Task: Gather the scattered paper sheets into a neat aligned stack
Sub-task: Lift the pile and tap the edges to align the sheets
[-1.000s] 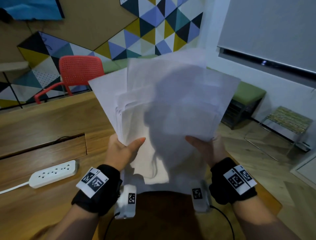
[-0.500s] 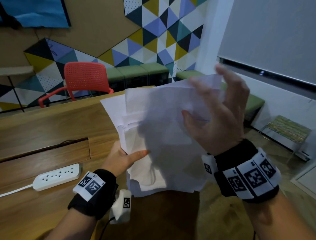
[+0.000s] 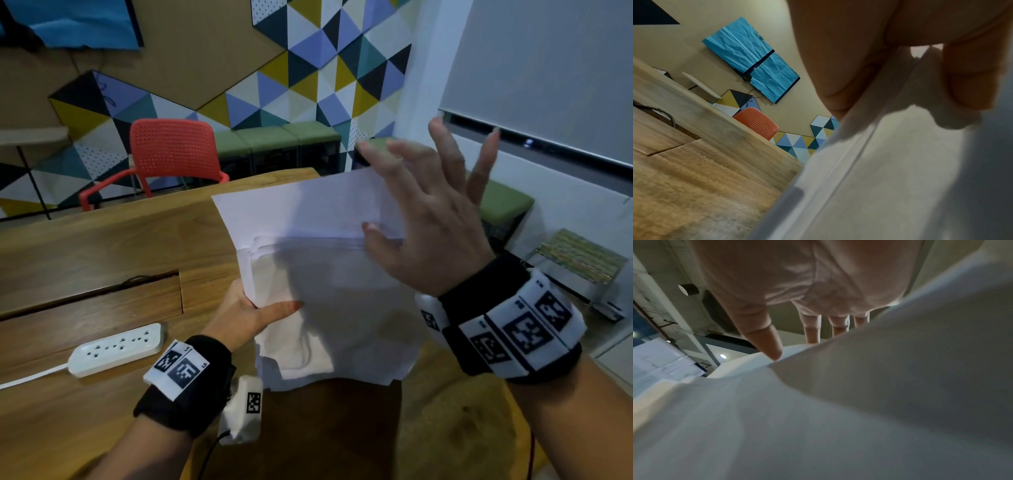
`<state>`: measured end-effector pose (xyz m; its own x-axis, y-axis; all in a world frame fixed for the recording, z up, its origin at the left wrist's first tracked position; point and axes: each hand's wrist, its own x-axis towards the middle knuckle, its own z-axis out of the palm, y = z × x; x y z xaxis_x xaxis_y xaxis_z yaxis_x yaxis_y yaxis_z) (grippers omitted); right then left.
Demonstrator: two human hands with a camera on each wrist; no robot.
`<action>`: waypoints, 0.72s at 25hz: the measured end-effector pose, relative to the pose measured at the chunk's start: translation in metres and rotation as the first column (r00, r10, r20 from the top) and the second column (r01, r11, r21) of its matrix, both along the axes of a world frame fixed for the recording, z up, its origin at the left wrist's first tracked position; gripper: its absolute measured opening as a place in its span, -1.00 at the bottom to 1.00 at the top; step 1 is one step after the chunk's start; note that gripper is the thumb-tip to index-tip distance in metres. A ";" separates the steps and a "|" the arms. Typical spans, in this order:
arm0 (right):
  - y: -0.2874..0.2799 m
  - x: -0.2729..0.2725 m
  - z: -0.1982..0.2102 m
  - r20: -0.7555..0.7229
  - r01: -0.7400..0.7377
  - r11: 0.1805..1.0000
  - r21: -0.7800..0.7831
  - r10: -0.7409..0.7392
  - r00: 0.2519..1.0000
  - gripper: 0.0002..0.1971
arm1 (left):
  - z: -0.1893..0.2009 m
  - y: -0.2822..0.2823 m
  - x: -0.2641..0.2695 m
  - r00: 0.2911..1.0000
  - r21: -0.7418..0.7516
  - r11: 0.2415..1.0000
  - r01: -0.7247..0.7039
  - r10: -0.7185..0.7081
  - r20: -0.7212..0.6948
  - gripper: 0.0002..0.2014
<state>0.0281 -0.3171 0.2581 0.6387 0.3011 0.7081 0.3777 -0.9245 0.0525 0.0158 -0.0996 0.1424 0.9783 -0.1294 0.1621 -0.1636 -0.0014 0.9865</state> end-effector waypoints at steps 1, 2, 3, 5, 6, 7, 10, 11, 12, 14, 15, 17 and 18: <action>-0.005 0.000 -0.001 0.003 0.023 1.000 0.021 -0.023 1.000 -0.43 | -0.001 0.000 0.000 1.000 0.003 1.000 0.001 -0.001 0.007 -0.58; -0.010 -0.001 -0.006 0.011 0.048 0.997 0.059 -0.049 0.999 -0.54 | -0.002 0.000 0.001 1.000 0.009 1.000 0.001 -0.002 0.015 -0.57; -0.015 -0.003 -0.014 0.006 0.068 0.992 0.106 -0.069 0.998 -0.61 | -0.002 0.000 0.002 1.000 0.010 1.000 -0.004 0.004 0.018 -0.57; -0.020 -0.010 -0.036 -0.053 0.082 0.980 0.183 -0.073 0.996 -0.63 | -0.002 -0.001 0.003 1.000 -0.018 1.000 -0.015 0.015 0.014 -0.56; -0.021 -0.014 -0.046 -0.089 0.074 0.975 0.211 -0.056 0.994 -0.60 | -0.003 -0.001 0.003 1.000 -0.029 0.999 -0.017 0.017 0.010 -0.55; -0.022 -0.016 -0.053 -0.116 0.063 0.971 0.229 -0.037 0.993 -0.55 | -0.003 -0.001 0.004 1.000 -0.028 0.999 -0.019 0.019 0.011 -0.55; -0.033 -0.016 -0.062 -0.144 0.009 0.971 0.238 0.026 0.989 -0.39 | -0.007 0.000 0.006 1.000 -0.020 0.999 -0.027 0.027 0.005 -0.57; -0.042 -0.011 -0.066 -0.144 -0.033 0.954 0.299 0.080 0.986 -0.29 | -0.008 0.000 0.006 0.999 -0.018 0.999 -0.037 0.037 -0.001 -0.58; -0.052 -0.003 -0.071 -0.161 -0.078 0.898 0.433 0.163 0.973 -0.13 | -0.008 0.001 0.007 0.999 -0.025 0.998 -0.050 0.050 -0.006 -0.61; -0.069 0.010 -0.086 -0.265 -0.062 0.588 0.807 0.454 0.851 0.23 | -0.009 0.002 0.007 0.997 -0.060 0.996 -0.073 0.072 -0.030 -0.67; -0.072 0.016 -0.099 -0.316 0.042 0.422 0.905 0.606 0.730 0.30 | -0.009 0.004 0.008 0.996 -0.071 0.994 -0.079 0.076 -0.050 -0.68; -0.068 0.023 -0.123 -0.387 0.253 0.295 0.922 0.752 0.534 0.09 | -0.014 0.004 0.009 0.994 -0.068 0.995 -0.068 0.061 -0.095 -0.62; -0.062 0.024 -0.132 -0.436 0.292 0.329 0.898 0.751 0.496 -0.15 | -0.017 0.002 0.010 0.990 -0.051 0.996 -0.070 0.064 -0.123 -0.58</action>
